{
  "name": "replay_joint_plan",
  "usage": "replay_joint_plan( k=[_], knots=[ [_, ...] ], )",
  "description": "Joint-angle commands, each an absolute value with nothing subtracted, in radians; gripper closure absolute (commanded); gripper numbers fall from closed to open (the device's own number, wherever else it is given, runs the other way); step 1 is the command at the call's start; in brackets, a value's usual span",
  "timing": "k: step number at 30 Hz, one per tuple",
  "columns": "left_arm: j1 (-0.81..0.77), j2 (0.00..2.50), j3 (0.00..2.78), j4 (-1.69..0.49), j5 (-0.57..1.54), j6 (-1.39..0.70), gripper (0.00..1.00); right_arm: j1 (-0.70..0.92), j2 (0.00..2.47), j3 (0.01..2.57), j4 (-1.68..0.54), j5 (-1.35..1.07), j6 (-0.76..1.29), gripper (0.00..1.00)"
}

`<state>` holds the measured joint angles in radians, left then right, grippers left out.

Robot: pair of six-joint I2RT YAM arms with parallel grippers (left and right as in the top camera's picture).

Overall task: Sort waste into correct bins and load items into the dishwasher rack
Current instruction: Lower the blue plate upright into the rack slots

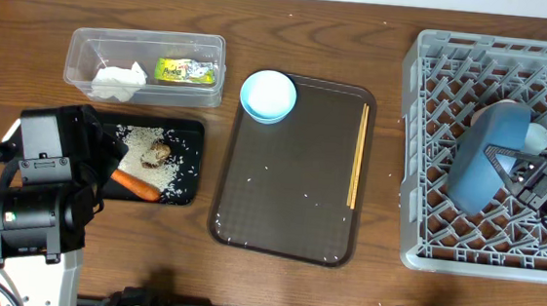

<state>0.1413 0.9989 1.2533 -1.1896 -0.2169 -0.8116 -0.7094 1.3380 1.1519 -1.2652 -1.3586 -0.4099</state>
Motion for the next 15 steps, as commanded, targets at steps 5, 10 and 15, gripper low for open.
replay_joint_plan(
  k=[5,10,15],
  knots=[
    [0.146,0.999,1.257,-1.193,-0.236,-0.813,0.02,-0.715,1.334,1.053,-1.217,-1.362,-0.435,0.99],
    [0.146,0.999,1.257,-1.193,-0.236,-0.813,0.02,-0.715,1.334,0.968,-1.137,-1.395,-0.415,0.99],
    [0.146,0.999,1.257,-1.193,-0.236,-0.813,0.02,-0.717,1.333,0.980,-1.100,-1.360,-0.343,0.99]
  ],
)
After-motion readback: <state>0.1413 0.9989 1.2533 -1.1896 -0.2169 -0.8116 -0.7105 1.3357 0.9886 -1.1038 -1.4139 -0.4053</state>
